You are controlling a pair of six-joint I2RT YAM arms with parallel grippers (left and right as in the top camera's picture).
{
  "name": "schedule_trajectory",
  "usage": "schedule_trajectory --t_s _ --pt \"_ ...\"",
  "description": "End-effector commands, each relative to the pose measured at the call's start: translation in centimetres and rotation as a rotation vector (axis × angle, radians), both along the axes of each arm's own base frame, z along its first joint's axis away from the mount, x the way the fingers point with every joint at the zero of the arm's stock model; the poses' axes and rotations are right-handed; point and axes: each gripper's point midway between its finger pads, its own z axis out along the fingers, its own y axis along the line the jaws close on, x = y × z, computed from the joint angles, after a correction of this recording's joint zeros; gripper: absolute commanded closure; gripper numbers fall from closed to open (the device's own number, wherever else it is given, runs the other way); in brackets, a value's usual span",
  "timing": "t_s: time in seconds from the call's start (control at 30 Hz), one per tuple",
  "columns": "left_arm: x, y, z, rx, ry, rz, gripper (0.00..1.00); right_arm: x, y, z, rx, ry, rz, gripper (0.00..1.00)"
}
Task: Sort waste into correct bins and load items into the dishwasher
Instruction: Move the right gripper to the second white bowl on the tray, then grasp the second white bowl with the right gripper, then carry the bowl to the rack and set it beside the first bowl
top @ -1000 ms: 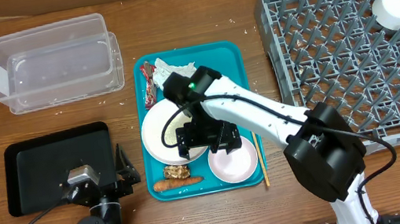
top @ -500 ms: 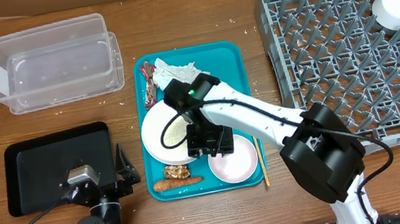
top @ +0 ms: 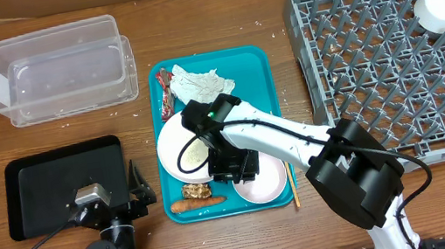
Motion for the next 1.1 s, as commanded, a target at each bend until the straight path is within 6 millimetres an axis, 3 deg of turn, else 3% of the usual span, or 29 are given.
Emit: schedule_trajectory --t_s 0.0,0.1,0.3,0.4,0.7,0.83,1.07 --pt "0.0 -0.2 0.0 -0.007 -0.006 -0.011 0.00 0.0 0.1 0.3 0.005 -0.001 0.000 0.66" --pt "0.0 -0.2 0.0 -0.007 -0.006 -0.011 0.00 0.2 0.3 0.8 0.010 -0.006 0.000 0.76" --pt "0.0 -0.2 0.0 -0.007 -0.006 -0.011 0.00 0.7 0.9 1.9 0.033 -0.020 0.026 0.79" --pt "0.0 -0.3 0.0 -0.007 -0.006 -0.011 0.00 0.7 1.3 2.5 0.058 -0.017 0.054 0.96" --pt "0.0 -0.3 0.0 -0.007 -0.006 -0.011 0.00 1.7 1.7 3.9 0.095 -0.037 0.073 0.96" --pt "0.0 -0.3 0.0 -0.007 -0.006 -0.011 0.00 3.3 1.2 6.5 0.122 -0.057 0.109 0.96" --pt "0.0 -0.2 0.0 -0.007 -0.006 -0.011 0.00 8.6 -1.1 13.8 0.226 -0.184 0.154 0.96"
